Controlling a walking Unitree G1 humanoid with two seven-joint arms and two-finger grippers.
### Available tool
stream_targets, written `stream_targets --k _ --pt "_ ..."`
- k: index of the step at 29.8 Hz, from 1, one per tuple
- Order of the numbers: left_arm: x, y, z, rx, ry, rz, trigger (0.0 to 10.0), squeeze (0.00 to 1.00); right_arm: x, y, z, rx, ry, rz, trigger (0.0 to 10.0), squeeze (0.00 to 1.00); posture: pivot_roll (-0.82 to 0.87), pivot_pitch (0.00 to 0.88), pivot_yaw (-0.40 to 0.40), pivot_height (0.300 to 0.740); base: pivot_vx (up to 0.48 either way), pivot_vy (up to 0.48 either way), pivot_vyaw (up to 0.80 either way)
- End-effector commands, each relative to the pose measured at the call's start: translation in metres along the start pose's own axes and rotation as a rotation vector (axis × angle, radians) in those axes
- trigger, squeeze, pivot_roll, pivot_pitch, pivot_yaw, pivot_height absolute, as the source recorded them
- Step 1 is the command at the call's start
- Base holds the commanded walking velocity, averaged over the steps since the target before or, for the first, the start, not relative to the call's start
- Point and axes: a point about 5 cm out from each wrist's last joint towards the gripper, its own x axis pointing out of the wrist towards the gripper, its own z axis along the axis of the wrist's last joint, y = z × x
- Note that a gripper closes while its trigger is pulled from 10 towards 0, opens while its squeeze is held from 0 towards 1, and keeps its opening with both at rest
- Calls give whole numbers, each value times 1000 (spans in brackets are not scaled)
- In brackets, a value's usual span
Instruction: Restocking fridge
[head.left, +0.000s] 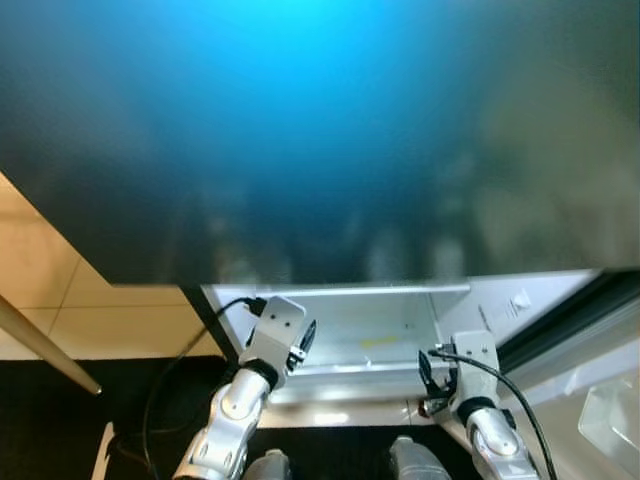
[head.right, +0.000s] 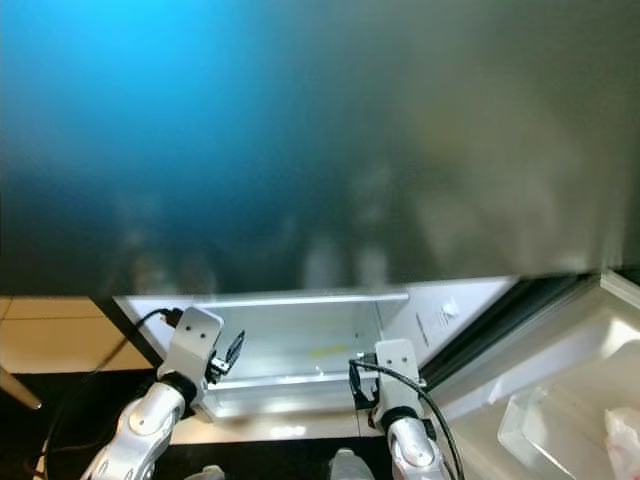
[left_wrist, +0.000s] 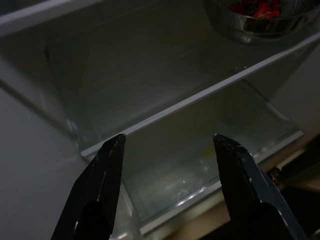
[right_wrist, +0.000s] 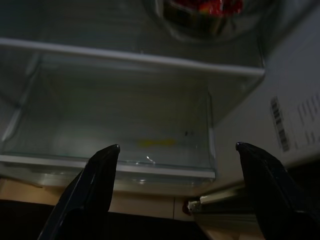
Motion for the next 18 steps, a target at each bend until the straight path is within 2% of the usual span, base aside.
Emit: stream_targets --k 1,6,10,12,14,18 --pt "-1 1 -1 15 -3 -8 10000 0 -4 -3 -10 18 29 -20 10000 0 -41 125 -54 740 0 0 0" --pt "0 1 -1 17 -5 -9 10000 0 -3 -4 -10 19 29 -25 10000 0 -40 124 -52 740 0 0 0" --pt "-1 0 -8 11 26 -14 10000 0 -3 -3 -19 -3 95 -18 10000 0 -39 121 -48 740 0 0 0" --pt "-3 2 -23 -17 88 2 10000 0 -5 0 -26 -38 123 5 10000 0 -42 118 -44 740 0 0 0" --pt "-4 3 -27 -25 106 8 10000 0 -5 0 -29 -49 133 11 10000 0 -42 118 -44 740 0 0 0" --pt "-18 7 -63 -16 268 29 10000 0 -19 -4 -59 -188 267 47 10000 0 -42 114 -41 740 0 0 0"
